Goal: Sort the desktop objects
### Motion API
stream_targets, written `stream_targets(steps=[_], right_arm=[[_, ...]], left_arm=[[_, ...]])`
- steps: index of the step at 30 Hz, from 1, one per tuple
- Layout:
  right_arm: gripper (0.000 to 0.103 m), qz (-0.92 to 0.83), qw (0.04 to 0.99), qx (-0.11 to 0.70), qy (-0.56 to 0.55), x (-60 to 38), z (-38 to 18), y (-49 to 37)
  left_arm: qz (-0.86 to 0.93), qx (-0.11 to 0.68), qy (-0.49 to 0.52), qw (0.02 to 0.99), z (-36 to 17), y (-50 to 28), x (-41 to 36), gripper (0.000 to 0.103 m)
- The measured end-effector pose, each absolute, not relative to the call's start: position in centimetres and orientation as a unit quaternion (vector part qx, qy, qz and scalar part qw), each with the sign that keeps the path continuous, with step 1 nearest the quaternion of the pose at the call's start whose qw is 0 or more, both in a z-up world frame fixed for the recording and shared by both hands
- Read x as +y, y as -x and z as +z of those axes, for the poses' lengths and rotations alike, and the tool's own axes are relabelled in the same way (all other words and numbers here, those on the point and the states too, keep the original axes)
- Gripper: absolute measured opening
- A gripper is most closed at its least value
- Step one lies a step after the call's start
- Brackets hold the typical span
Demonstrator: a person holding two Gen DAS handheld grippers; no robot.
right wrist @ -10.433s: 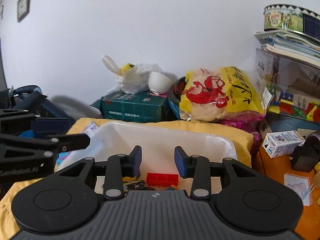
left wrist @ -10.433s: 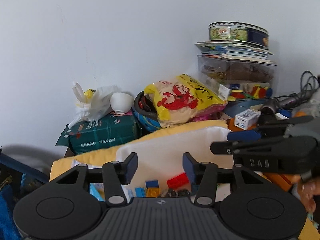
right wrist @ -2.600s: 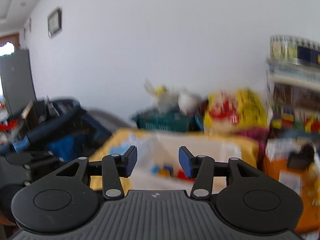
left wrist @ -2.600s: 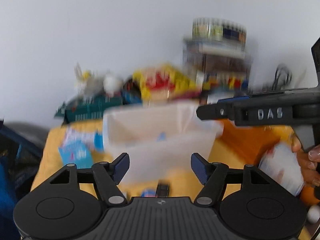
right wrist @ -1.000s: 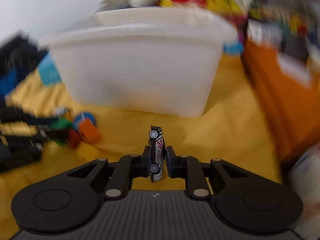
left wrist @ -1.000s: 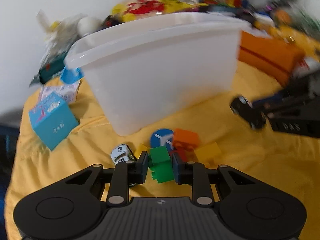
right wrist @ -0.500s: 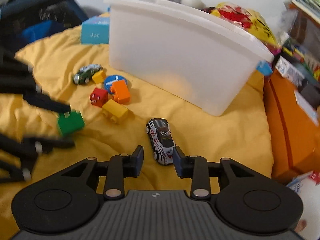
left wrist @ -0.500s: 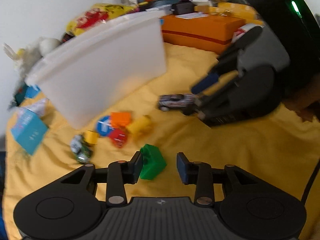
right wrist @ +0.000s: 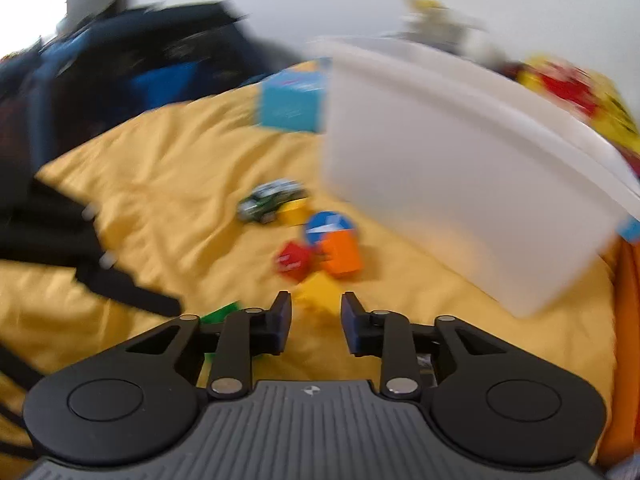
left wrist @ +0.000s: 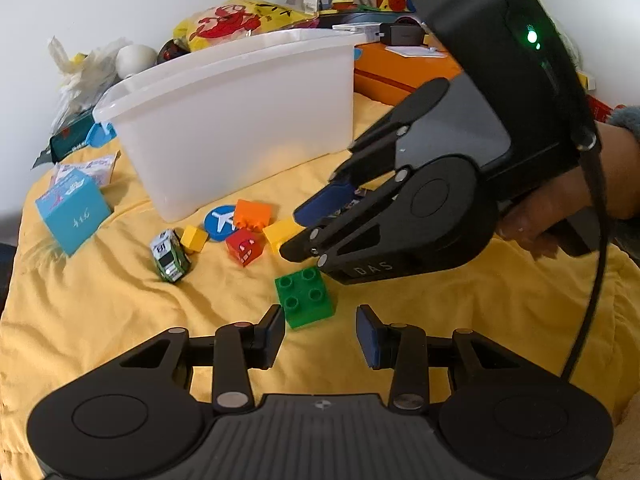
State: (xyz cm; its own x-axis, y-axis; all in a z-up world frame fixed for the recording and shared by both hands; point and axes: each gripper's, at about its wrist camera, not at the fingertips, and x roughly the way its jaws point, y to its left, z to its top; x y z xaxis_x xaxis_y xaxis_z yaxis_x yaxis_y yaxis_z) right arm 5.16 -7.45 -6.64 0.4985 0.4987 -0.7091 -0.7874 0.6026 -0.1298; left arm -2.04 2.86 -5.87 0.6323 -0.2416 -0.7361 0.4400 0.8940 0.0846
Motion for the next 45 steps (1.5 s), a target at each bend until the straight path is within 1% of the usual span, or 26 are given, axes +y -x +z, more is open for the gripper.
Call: stream_targets(steps=[9,10,11,12,17,20,23,26,28,29,35,38,41,42,43,44,45], right_arm=[[0.031,0.417,0.793,0.296,0.330,-5.7,-7.9,-7.3],[0.027,0.415,0.791,0.300,0.335,-5.6,-8.1,-7.8],[0.020,0.418,0.789,0.307,0.328,-5.6,-8.2,-8.2],[0.017,0.419,0.792,0.313,0.316,-5.8,-8.0,-8.6],[0.017,0.388,0.819,0.334,0.260,-7.8,-6.0,-7.1],[0.017,0.361,0.834,0.366,0.201,-10.0,-5.1,-6.2],[0.017,0.333,0.841,0.405,0.134,-12.3,-5.2,-5.2],[0.017,0.312,0.840,0.431,0.107,-13.4,-6.2,-4.5],[0.017,0.304,0.836,0.449,0.082,-13.9,-7.0,-4.4],[0.017,0.300,0.835,0.455,0.073,-14.1,-7.4,-4.4],[0.018,0.293,0.845,0.443,0.063,-14.4,-7.9,-3.8],[0.023,0.292,0.848,0.438,0.060,-14.6,-7.9,-3.5],[0.024,0.292,0.850,0.434,0.061,-14.8,-7.8,-3.3],[0.023,0.289,0.851,0.433,0.062,-14.9,-7.8,-3.2],[0.021,0.285,0.853,0.432,0.064,-14.8,-7.8,-3.2],[0.021,0.283,0.853,0.433,0.066,-14.8,-7.8,-3.1],[0.017,0.283,0.853,0.434,0.069,-14.7,-7.8,-3.0]], left_arm=[[-0.183,0.386,-0.121,0.896,-5.8,1.5,2.6,0.043],[-0.183,0.385,-0.120,0.897,-5.7,1.5,2.5,0.043],[-0.183,0.383,-0.119,0.897,-5.6,1.4,2.4,0.043],[-0.183,0.381,-0.119,0.898,-5.5,1.4,2.3,0.043],[-0.178,0.378,-0.118,0.901,-5.3,1.3,2.1,0.043],[-0.169,0.379,-0.116,0.903,-5.4,1.2,2.1,0.044],[-0.163,0.383,-0.111,0.902,-5.6,0.9,2.0,0.046],[-0.161,0.391,-0.110,0.900,-6.2,0.5,1.8,0.049],[-0.155,0.394,-0.113,0.899,-6.6,0.3,1.5,0.054],[-0.154,0.395,-0.115,0.898,-6.7,0.1,1.4,0.055],[-0.142,0.402,-0.123,0.896,-7.5,-0.4,1.1,0.055],[-0.139,0.403,-0.124,0.896,-7.7,-0.5,1.2,0.055],[-0.138,0.405,-0.120,0.896,-7.9,-0.9,1.2,0.055],[-0.141,0.404,-0.115,0.897,-7.9,-1.0,1.3,0.054],[-0.150,0.401,-0.107,0.897,-7.9,-1.0,1.5,0.043],[-0.154,0.401,-0.100,0.898,-7.9,-1.1,1.6,0.034],[-0.155,0.405,-0.097,0.896,-7.9,-1.2,1.6,0.034]])
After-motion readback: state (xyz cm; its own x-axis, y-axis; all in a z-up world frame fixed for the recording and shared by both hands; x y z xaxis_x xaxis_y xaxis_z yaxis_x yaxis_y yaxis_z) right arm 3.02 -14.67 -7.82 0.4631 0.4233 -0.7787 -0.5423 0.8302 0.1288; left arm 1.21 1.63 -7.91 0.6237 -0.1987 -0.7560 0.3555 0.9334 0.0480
